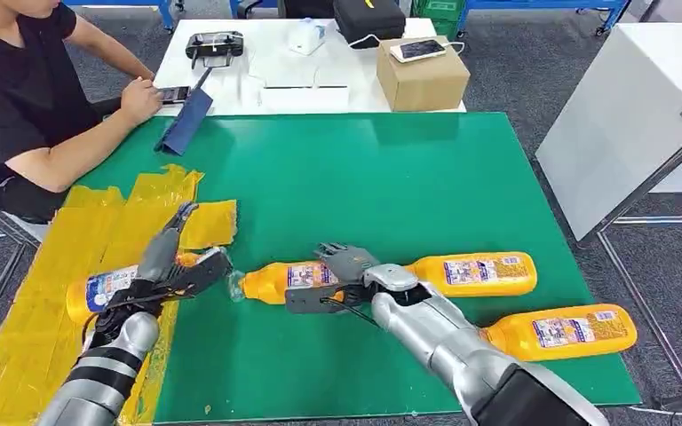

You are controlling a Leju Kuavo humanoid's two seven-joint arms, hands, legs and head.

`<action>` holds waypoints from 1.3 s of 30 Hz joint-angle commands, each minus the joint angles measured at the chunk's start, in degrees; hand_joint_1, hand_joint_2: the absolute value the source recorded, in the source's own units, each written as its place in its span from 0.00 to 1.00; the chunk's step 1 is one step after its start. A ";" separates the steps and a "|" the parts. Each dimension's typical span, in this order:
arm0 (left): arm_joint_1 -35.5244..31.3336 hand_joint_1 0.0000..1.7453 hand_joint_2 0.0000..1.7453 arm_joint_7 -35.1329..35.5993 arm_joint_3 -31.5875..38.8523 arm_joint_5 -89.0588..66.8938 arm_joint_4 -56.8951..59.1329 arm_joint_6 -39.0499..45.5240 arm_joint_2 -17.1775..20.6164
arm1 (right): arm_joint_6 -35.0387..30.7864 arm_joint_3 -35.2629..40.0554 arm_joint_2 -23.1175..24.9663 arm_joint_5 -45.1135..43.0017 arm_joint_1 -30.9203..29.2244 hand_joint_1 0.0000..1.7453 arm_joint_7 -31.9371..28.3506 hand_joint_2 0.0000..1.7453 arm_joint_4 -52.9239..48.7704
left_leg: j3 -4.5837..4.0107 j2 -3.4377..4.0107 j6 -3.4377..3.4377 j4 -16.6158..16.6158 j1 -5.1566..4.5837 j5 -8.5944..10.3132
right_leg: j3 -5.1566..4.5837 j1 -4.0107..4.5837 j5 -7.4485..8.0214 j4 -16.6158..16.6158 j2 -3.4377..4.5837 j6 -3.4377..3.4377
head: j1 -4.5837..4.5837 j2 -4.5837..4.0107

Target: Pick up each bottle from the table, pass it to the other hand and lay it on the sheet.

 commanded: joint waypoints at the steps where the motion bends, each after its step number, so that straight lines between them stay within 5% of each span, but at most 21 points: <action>1: -3.25 0.00 0.00 -3.17 0.82 5.87 -3.04 0.86 -5.56 | 2.28 10.47 1.74 2.95 7.69 1.00 1.25 1.00 12.39 | 0.33 -0.40 -0.15 -0.13 0.21 -0.06 | 0.51 0.20 -0.03 -0.25 -0.28 -0.17 | -0.02 0.00; 7: 1.24 0.00 0.00 -6.00 5.47 17.65 -10.68 1.12 -7.26 | -4.61 6.40 3.40 0.30 8.29 1.00 2.59 1.00 12.13 | 1.26 -0.16 -0.33 -0.28 0.25 -0.46 | 1.22 0.23 -0.29 -0.39 -0.01 -0.49 | -0.05 0.00; 8: 3.18 0.00 0.00 -5.96 7.31 22.35 -13.90 -1.24 -7.32 | -7.47 3.95 4.37 -1.26 8.21 1.00 3.12 1.00 11.64 | 1.79 0.38 -0.30 -0.11 0.18 -0.79 | 1.61 0.16 -0.48 -0.20 0.44 -0.32 | -0.07 0.00; 15: 4.15 0.00 0.00 -5.95 7.81 22.92 -15.41 -1.94 -6.88 | -7.73 3.55 4.81 -1.27 7.90 1.00 3.68 1.00 11.47 | 2.17 0.70 -0.50 -0.04 0.27 -1.12 | 1.85 0.24 -0.70 -0.08 0.78 -0.47 | -0.05 0.00; 18: 8.25 0.00 0.00 -5.94 13.23 43.56 -19.59 -15.47 -7.44 | -20.25 -6.83 6.45 -8.38 8.94 1.00 -2.56 1.00 6.95 | 2.24 0.80 -0.53 -0.06 0.32 -1.17 | 1.87 0.30 -0.74 -0.07 0.88 -0.51 | -0.07 0.00; 22: 13.34 0.00 0.00 -7.89 17.09 52.47 -24.19 -21.47 -7.19 | -21.28 -16.42 6.40 -16.71 11.60 1.00 -10.60 1.00 -4.71 | 1.84 1.05 -0.64 -0.20 0.39 -1.07 | 1.51 0.37 -0.48 -0.16 1.23 -0.57 | 0.00 0.00; 23: 13.95 0.00 1.00 -8.18 17.77 52.90 -25.31 -21.44 -7.74 | -21.61 -18.77 6.10 -18.44 13.41 1.00 -11.60 1.00 -9.08 | 2.02 1.17 -0.63 -0.14 0.42 -1.19 | 1.95 0.40 -0.56 -0.11 1.34 -0.54 | -0.05 0.00; 26: 15.79 0.00 1.00 -7.76 19.66 56.21 -28.17 -21.54 -9.01 | -21.47 -22.49 6.40 -20.91 18.08 1.00 -13.75 1.00 -19.04 | 2.00 1.11 -0.59 -0.02 0.43 -1.26 | 2.17 0.42 -0.69 0.00 1.15 -0.49 | -0.05 0.00; 32: 16.24 0.00 1.00 -7.76 19.56 56.29 -28.60 -21.61 -9.09 | -21.33 -22.35 6.27 -20.86 19.13 1.00 -13.64 1.00 -20.15 | 1.06 0.43 -0.54 0.04 0.44 -1.05 | 1.57 0.44 -0.77 0.07 0.63 -0.50 | -0.05 0.00; 39: 18.49 0.00 1.00 -6.42 19.93 58.88 -28.68 -22.62 -9.35 | -21.92 -23.33 7.29 -21.93 21.72 1.00 -16.07 1.00 -25.31 | 0.60 0.47 -0.53 0.00 0.35 -1.01 | 1.14 0.36 -0.75 0.06 0.68 -0.48 | -0.03 0.00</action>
